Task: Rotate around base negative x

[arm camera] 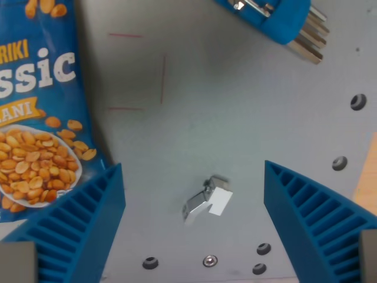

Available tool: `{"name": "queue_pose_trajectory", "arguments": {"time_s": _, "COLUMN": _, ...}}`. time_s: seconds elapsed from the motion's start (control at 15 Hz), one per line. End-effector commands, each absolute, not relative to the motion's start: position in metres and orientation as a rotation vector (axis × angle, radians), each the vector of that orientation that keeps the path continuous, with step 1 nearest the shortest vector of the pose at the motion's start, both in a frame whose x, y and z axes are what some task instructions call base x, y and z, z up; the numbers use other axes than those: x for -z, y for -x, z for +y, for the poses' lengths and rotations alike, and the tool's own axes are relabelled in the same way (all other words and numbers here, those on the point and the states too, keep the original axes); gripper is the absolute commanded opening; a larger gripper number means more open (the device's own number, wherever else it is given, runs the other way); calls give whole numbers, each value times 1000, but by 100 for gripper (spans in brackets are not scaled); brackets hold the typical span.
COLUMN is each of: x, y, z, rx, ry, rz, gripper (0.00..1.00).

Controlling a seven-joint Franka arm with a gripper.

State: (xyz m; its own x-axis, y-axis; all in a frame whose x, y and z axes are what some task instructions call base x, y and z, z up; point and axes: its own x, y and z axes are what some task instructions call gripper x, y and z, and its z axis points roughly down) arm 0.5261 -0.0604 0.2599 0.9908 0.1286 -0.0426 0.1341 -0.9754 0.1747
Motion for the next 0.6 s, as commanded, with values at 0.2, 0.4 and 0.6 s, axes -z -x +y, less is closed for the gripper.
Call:
{"name": "queue_pose_trajectory", "arguments": {"time_s": 0.2, "x": -261, "y": -525, "z": -57, "rx": 59, "ry": -2704, "rz": 149, "gripper": 100}}
{"name": "queue_pose_trajectory", "arguments": {"time_s": 0.4, "x": -261, "y": -525, "z": -57, "rx": 62, "ry": -2664, "rz": 146, "gripper": 100}}
{"name": "queue_pose_trajectory", "arguments": {"time_s": 0.6, "x": -261, "y": -525, "z": -57, "rx": 66, "ry": -2624, "rz": 143, "gripper": 100}}
